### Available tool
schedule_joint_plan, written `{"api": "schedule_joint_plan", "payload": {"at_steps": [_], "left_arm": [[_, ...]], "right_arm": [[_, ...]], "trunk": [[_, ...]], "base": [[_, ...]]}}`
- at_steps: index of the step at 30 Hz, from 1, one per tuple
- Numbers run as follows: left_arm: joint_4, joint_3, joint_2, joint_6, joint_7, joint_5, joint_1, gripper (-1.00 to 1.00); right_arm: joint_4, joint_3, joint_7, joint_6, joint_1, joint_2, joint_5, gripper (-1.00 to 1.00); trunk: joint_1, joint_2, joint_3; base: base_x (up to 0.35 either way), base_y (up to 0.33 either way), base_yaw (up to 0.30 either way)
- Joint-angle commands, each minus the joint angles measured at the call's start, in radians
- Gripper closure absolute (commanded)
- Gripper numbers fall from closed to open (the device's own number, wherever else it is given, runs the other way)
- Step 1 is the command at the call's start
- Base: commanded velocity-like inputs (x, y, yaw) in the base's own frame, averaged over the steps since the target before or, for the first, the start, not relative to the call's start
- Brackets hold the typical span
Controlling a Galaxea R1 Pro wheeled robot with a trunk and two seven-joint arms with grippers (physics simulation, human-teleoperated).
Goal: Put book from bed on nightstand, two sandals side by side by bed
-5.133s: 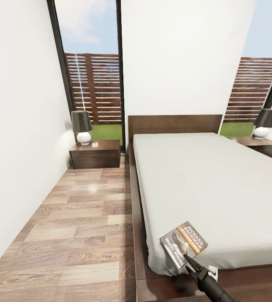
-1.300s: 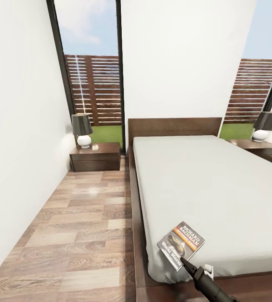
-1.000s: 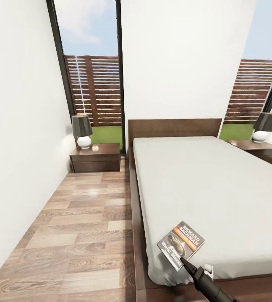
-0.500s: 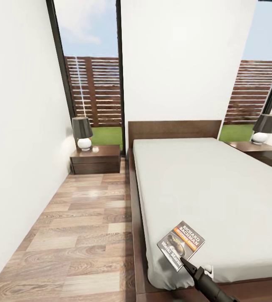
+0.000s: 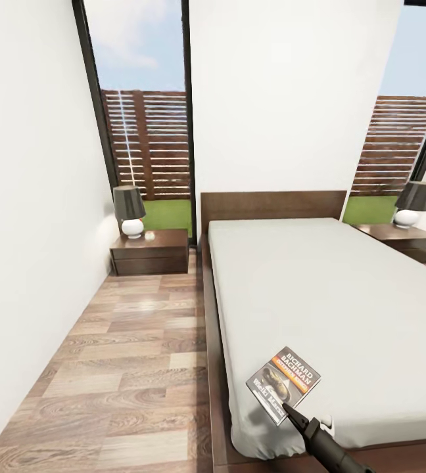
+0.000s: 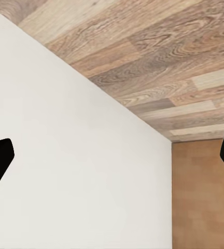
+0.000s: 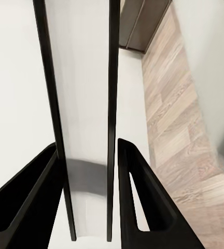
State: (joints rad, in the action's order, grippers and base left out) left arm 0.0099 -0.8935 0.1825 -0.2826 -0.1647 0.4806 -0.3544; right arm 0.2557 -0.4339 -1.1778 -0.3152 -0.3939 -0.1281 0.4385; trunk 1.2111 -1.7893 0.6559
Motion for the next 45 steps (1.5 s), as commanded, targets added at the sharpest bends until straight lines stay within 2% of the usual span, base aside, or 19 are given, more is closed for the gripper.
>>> {"api": "schedule_joint_plan", "payload": {"at_steps": [1,8,17,23,34,45], "left_arm": [[-0.002,-0.008,0.0,-0.004,-0.004,0.01,0.0,-1.0],[-0.002,-0.009,0.0,-0.004,-0.004,0.01,0.0,-1.0],[-0.002,-0.009,0.001,-0.004,-0.005,0.01,0.0,-1.0],[-0.002,-0.009,0.001,-0.004,-0.003,0.01,0.0,-1.0],[-0.002,-0.007,0.004,-0.003,0.0,0.012,0.001,-1.0],[-0.002,-0.004,0.002,0.0,-0.002,0.015,0.001,-1.0]], "right_arm": [[0.0,0.002,-0.002,-0.01,0.0,0.0,0.008,1.0],[0.002,0.003,-0.003,-0.011,0.0,-0.001,0.007,1.0],[0.007,0.038,-0.005,-0.011,0.0,-0.001,0.008,1.0],[0.007,0.049,-0.005,-0.01,0.0,0.0,0.009,1.0],[0.007,0.053,-0.006,-0.01,0.0,-0.003,0.009,1.0],[0.005,0.053,-0.04,-0.009,0.001,-0.003,0.008,1.0]], "trunk": [[-0.004,0.007,-0.003],[-0.031,0.056,-0.024],[-0.065,0.119,-0.053],[-0.088,0.161,-0.071],[-0.131,0.238,-0.106],[-0.173,0.315,-0.14]], "base": [[0.0,0.0,0.0],[0.0,0.0,0.0],[0.0,0.0,0.0],[0.0,0.0,0.0],[0.0,0.0,0.0],[0.0,0.0,0.0]]}}
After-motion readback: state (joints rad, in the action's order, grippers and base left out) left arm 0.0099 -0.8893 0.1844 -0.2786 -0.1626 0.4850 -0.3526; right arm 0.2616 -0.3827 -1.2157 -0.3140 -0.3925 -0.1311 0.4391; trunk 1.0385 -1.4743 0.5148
